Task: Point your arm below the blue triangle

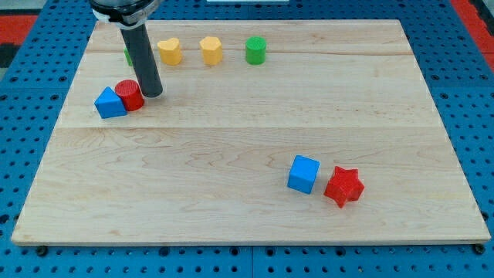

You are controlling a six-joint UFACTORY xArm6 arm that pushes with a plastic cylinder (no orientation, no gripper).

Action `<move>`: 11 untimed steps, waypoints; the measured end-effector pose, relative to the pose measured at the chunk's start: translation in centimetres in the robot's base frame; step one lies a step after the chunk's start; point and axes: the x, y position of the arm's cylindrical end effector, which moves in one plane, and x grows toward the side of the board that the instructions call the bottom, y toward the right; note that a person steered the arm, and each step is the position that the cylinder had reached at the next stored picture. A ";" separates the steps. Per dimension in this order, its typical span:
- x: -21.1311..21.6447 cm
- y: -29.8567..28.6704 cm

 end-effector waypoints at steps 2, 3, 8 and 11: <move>7.5 -2.7; 8.0 -7.7; 2.1 -11.0; 8.0 -7.7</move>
